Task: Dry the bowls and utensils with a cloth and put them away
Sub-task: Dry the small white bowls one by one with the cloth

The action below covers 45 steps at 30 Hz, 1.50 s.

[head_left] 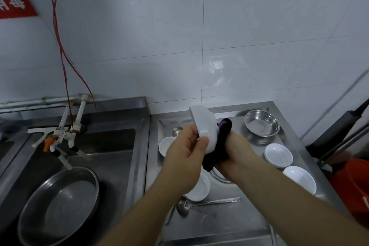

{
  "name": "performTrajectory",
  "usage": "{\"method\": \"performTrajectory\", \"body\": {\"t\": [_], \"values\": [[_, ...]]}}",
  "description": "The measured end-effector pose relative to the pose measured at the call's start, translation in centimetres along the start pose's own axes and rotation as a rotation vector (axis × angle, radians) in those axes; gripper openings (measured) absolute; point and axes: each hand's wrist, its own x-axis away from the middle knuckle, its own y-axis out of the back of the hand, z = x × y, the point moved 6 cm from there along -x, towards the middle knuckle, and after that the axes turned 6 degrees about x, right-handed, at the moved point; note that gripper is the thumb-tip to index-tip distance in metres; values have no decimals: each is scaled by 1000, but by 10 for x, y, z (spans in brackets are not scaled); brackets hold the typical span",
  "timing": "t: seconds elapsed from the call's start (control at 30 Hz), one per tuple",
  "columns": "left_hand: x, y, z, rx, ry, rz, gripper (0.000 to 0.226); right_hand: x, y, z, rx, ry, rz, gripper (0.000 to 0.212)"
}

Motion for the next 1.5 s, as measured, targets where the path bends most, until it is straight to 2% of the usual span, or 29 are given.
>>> {"method": "performTrajectory", "body": {"t": [0.1, 0.2, 0.33, 0.57, 0.67, 0.77, 0.83, 0.97, 1.03, 1.1, 1.17, 1.23, 1.3, 1.4, 1.5], "values": [[-2, 1, 4, -196, -74, -4, 19, 3, -1, -1, 45, 21, -17, 27], [-5, 1, 8, -298, -84, 17, 8, 4, 2, 7, 144, 182, -69, 18], [-4, 0, 8, -434, -104, 78, 8, 3, 6, 18, 166, 312, -75, 24], [2, -2, 17, -722, -165, 258, 16, -9, 19, 21, 152, 281, -85, 22], [-1, -5, 23, -827, -185, 338, 12, -15, 29, 16, 286, 198, -40, 45], [-6, -13, 30, -907, -227, 428, 30, -16, 42, 16, 353, 177, -4, 56], [-8, -22, 29, -930, -291, 456, 38, -16, 52, 18, 326, 194, -37, 53], [-10, -37, 28, -1014, -410, 428, 39, -14, 73, 19, 152, 231, -70, 42], [-11, -44, 29, -939, -411, 404, 41, -11, 82, 17, 56, 220, -27, 44], [-10, -55, 26, -738, -394, 382, 37, -7, 91, 14, 14, 193, 7, 45], [-12, -64, 26, -572, -360, 284, 34, -5, 100, 13, 9, 182, 8, 50], [-17, -70, 30, -403, -195, 119, 38, -3, 114, 17, 24, 187, -27, 57], [-21, -79, 45, -136, 72, -2, 31, 0, 132, 25, 23, 210, -64, 57], [-20, -108, 70, 223, 389, -67, 24, 6, 160, 39, 54, 224, -54, 52], [-16, -142, 82, 430, 551, -140, 21, 14, 196, 51, 86, 212, -38, 49]]}}
